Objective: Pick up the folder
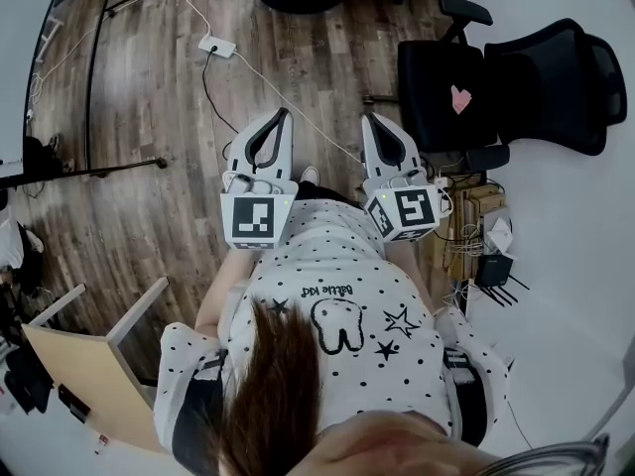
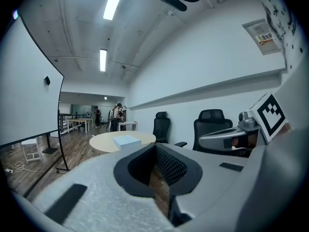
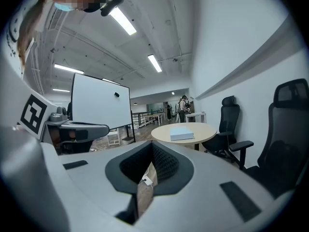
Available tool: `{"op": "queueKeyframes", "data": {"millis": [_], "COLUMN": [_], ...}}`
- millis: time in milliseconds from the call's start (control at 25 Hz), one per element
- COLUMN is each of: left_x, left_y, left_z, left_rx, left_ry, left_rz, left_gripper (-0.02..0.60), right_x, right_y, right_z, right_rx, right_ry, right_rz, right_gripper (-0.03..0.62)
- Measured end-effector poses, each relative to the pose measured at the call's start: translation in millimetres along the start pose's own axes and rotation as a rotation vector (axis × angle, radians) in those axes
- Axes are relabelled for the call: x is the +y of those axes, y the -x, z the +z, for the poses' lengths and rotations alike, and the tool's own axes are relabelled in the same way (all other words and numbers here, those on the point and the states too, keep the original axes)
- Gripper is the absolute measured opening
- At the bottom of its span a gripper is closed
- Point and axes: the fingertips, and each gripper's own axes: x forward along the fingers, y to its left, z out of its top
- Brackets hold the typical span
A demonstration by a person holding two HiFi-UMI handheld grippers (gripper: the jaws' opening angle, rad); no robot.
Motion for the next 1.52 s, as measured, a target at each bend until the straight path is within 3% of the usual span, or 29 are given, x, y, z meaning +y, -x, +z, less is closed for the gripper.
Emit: {"op": "queueKeyframes", "data": {"millis": [680, 1040, 1520], "left_x": [24.4, 78.1, 152.4], "left_y": [-19.8, -69.9, -113.4], "left_z": [-19.9, -12.0, 4.0], "left_rx": [0.055, 0.077, 0.046], "left_ry": [0.029, 0.027, 0.002], "left_rz": [-0.002, -0.04, -0.068], "left_gripper": [0.017, 0.017, 0.017], "right_x": [-8.7, -13.2, -15.1], "right_y": [-29.2, -101.3, -170.6], "right_z": [-21.9, 2.0, 21.4], "right_rx": [0.105, 0.129, 0.101], "right_ry": [-0.038, -0.036, -0.051], "right_rz": [-0.017, -0.016, -0.098], "right_gripper": [0.005, 0.005, 0.005]}}
